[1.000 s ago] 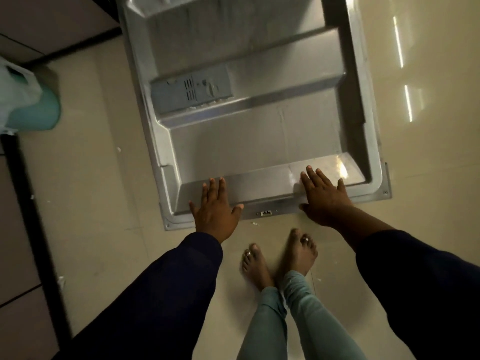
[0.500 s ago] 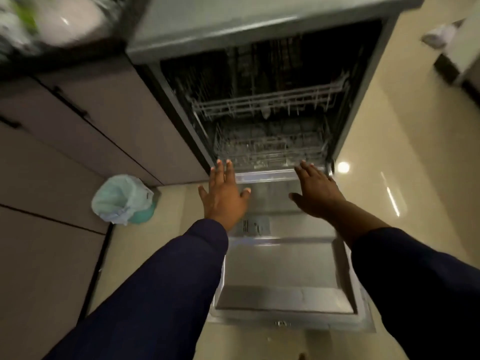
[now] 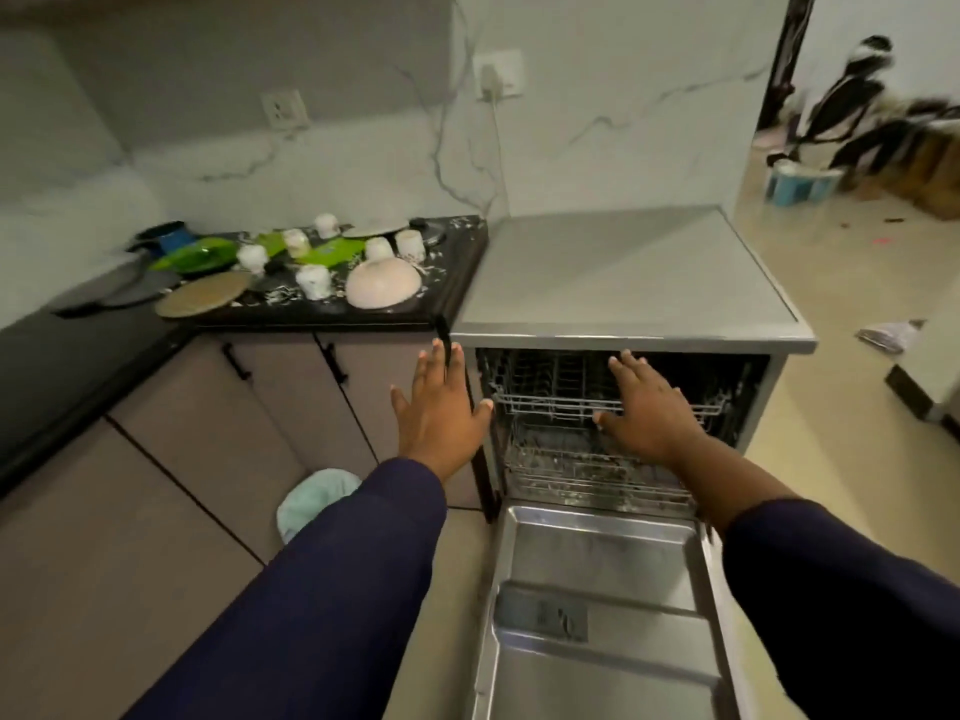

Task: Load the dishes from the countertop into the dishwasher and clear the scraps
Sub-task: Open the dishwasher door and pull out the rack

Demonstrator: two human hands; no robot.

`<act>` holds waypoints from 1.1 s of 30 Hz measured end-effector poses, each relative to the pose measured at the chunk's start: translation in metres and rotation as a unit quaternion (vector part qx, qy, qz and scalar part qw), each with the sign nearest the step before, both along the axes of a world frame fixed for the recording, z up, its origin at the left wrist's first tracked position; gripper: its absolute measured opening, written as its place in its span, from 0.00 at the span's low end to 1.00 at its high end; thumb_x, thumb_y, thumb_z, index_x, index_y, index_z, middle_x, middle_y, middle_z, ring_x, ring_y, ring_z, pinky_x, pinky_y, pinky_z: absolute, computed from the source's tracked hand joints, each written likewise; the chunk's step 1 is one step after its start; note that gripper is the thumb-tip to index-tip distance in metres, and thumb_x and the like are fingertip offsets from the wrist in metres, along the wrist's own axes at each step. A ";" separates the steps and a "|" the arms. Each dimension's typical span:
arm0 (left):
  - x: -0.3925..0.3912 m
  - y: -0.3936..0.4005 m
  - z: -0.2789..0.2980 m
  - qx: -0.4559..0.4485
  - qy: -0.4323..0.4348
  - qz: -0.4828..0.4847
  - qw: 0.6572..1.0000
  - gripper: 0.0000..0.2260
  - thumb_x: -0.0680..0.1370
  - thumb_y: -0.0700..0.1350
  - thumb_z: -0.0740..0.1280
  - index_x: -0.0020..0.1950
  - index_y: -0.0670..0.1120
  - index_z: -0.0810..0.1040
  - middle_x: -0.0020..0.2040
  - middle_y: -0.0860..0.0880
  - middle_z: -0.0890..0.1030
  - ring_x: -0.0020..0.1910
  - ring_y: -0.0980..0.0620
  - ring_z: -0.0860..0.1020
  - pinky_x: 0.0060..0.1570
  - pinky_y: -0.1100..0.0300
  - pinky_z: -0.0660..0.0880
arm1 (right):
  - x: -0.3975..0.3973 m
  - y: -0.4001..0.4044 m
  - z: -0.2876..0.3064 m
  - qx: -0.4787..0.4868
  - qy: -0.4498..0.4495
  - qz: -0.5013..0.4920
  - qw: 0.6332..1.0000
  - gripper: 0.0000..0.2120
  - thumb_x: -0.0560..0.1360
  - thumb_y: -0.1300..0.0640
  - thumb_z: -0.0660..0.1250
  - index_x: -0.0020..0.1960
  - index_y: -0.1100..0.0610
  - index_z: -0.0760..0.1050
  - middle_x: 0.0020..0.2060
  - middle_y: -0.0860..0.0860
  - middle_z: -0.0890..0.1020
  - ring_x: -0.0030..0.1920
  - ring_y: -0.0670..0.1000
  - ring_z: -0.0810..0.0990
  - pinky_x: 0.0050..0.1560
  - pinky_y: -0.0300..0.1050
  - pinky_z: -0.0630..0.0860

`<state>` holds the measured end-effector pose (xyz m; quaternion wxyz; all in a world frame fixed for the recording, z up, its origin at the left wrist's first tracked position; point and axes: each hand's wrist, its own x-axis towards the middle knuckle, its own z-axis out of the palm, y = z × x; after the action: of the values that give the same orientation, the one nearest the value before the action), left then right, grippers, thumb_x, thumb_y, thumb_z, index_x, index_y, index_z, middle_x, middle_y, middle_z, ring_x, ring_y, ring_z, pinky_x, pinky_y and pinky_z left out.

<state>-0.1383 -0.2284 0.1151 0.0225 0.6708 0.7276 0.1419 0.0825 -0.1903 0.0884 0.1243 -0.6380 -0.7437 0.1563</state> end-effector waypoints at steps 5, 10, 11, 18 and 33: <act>-0.062 0.003 0.034 0.030 0.009 0.016 0.999 0.32 0.78 0.54 0.57 0.76 0.48 0.45 0.77 0.48 0.43 0.76 0.47 0.43 0.71 0.39 0.46 | -0.057 0.015 0.044 0.055 0.008 0.017 0.998 0.36 0.77 0.47 0.61 0.77 0.55 0.47 0.77 0.52 0.48 0.77 0.54 0.48 0.75 0.59 0.53; -0.144 0.022 0.049 0.051 0.022 0.018 0.998 0.32 0.78 0.55 0.57 0.76 0.48 0.46 0.77 0.47 0.45 0.76 0.47 0.45 0.71 0.39 0.50 | -0.144 0.034 0.058 0.069 0.033 0.013 0.997 0.36 0.77 0.47 0.62 0.77 0.56 0.48 0.77 0.53 0.50 0.77 0.54 0.49 0.74 0.59 0.55; -0.165 0.025 0.051 0.054 0.017 0.023 0.998 0.32 0.78 0.56 0.57 0.75 0.48 0.46 0.77 0.47 0.45 0.76 0.47 0.45 0.70 0.39 0.50 | -0.165 0.037 0.059 0.067 0.037 0.014 0.997 0.36 0.77 0.47 0.62 0.77 0.56 0.48 0.77 0.53 0.49 0.77 0.54 0.49 0.74 0.59 0.55; -0.313 0.045 0.070 0.045 0.026 0.065 0.997 0.32 0.78 0.55 0.58 0.76 0.47 0.45 0.77 0.47 0.45 0.76 0.47 0.45 0.70 0.39 0.49 | -0.306 0.061 0.073 0.073 0.078 0.017 0.994 0.36 0.76 0.47 0.63 0.77 0.55 0.48 0.77 0.52 0.50 0.77 0.54 0.49 0.74 0.58 0.55; -0.388 0.099 0.034 0.016 0.012 0.040 0.999 0.32 0.78 0.55 0.57 0.76 0.46 0.45 0.77 0.47 0.45 0.76 0.47 0.45 0.71 0.41 0.50 | -0.387 0.109 0.042 0.054 0.077 -0.001 0.996 0.37 0.76 0.46 0.64 0.77 0.54 0.48 0.77 0.51 0.50 0.77 0.54 0.50 0.74 0.60 0.55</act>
<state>-0.5265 -0.1294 0.1491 -0.0031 0.6431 0.7516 0.1464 -0.3047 -0.0815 0.1302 0.2153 -0.6169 -0.7389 0.1646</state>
